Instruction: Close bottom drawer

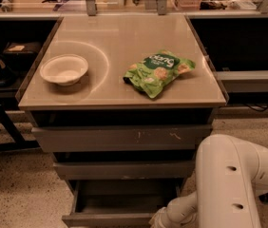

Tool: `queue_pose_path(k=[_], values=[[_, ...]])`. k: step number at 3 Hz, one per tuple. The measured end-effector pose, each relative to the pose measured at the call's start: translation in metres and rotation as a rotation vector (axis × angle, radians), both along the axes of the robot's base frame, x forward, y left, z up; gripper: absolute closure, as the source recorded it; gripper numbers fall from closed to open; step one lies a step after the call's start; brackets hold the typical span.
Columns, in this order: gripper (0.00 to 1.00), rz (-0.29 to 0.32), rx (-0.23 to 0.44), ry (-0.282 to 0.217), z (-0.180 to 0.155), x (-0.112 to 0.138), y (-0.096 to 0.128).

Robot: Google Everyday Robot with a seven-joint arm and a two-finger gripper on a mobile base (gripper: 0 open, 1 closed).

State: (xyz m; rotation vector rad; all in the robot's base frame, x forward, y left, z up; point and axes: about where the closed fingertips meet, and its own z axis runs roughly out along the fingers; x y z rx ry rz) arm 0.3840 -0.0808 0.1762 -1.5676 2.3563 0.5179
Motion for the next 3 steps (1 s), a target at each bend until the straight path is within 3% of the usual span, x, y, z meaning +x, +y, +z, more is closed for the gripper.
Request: queue_pose_path(k=[1,2,3], values=[[0.00,0.000,0.000,0.000,0.0000,0.0000,0.0000],[0.00,0.000,0.000,0.000,0.0000,-0.0001,0.0000],[0.18,0.000,0.000,0.000,0.0000,-0.0001,0.0000]])
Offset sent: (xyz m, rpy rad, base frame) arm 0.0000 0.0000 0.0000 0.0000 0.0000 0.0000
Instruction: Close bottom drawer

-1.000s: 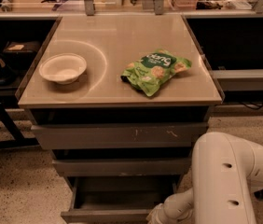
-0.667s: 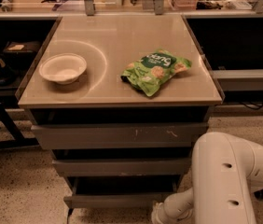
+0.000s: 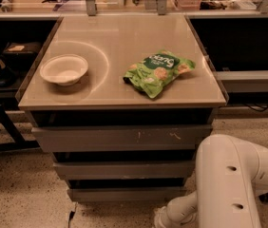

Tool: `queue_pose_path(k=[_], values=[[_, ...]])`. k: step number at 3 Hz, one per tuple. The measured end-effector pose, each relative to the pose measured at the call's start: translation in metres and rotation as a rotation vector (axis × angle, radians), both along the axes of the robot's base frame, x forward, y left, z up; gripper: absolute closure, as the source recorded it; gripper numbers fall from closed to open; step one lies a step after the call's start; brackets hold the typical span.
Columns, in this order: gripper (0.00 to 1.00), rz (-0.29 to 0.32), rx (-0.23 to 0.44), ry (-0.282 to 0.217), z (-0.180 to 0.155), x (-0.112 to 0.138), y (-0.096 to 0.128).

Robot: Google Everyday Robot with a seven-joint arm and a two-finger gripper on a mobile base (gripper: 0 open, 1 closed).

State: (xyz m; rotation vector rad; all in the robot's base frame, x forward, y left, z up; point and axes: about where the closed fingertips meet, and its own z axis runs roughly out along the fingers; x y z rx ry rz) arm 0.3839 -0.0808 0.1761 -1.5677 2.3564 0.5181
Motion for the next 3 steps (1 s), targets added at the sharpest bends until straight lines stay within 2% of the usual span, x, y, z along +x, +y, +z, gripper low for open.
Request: queue_pose_path(k=[2,3], values=[[0.65,0.000,0.000,0.000,0.000,0.000,0.000],[0.88,-0.027,0.024,-0.026,-0.008,0.019,0.001]])
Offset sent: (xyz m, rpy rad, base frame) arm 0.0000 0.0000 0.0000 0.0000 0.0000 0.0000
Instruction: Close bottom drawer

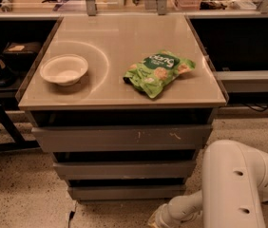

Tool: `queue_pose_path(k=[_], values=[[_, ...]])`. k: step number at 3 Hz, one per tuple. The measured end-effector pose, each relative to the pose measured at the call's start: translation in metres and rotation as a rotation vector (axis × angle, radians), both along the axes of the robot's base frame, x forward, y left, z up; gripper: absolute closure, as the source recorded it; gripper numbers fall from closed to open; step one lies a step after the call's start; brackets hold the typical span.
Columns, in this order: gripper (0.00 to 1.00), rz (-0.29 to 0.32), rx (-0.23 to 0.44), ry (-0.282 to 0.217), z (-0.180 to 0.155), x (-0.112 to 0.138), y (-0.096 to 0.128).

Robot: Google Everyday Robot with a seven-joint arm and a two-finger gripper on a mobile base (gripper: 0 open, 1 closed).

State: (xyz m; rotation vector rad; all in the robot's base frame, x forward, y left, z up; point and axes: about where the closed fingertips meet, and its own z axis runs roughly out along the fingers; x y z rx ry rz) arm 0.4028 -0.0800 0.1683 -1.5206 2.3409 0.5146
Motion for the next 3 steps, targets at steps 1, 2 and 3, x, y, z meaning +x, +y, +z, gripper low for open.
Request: queue_pose_path(k=[1,2,3], values=[[1.00,-0.055,0.042,-0.079,-0.014,0.041,-0.006],[1.00,-0.102,0.067,-0.165,-0.022,0.084,-0.015],[1.00,-0.127,0.083,-0.235,-0.025,0.118,-0.020]])
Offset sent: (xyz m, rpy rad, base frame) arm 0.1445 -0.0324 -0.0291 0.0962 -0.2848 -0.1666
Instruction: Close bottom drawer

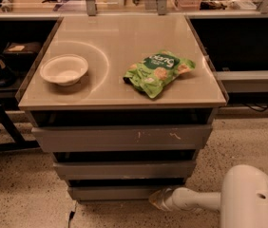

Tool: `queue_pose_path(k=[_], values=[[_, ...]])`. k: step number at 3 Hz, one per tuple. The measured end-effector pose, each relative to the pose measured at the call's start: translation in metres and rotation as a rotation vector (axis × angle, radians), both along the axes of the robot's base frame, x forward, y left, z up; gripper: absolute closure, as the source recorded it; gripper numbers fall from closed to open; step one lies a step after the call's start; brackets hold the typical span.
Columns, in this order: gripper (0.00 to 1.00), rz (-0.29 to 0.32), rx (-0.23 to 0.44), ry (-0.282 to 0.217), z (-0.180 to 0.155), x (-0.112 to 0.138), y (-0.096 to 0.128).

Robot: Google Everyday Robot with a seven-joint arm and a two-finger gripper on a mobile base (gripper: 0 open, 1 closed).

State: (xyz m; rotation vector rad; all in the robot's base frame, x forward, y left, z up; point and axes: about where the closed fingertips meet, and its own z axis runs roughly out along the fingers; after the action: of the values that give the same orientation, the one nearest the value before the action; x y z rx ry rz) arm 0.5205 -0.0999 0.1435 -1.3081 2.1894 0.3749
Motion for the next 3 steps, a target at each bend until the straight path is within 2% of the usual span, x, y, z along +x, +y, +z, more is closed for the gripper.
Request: queue_pose_path(k=[1,2,3], values=[[1.00,-0.017,0.007,-0.039,-0.0008,0.0195,-0.0016],[1.00,-0.017,0.007,-0.039,-0.0008,0.0195,-0.0016],[1.00,-0.012,0.015,-0.003,-0.0005,0.0110,-0.0027]])
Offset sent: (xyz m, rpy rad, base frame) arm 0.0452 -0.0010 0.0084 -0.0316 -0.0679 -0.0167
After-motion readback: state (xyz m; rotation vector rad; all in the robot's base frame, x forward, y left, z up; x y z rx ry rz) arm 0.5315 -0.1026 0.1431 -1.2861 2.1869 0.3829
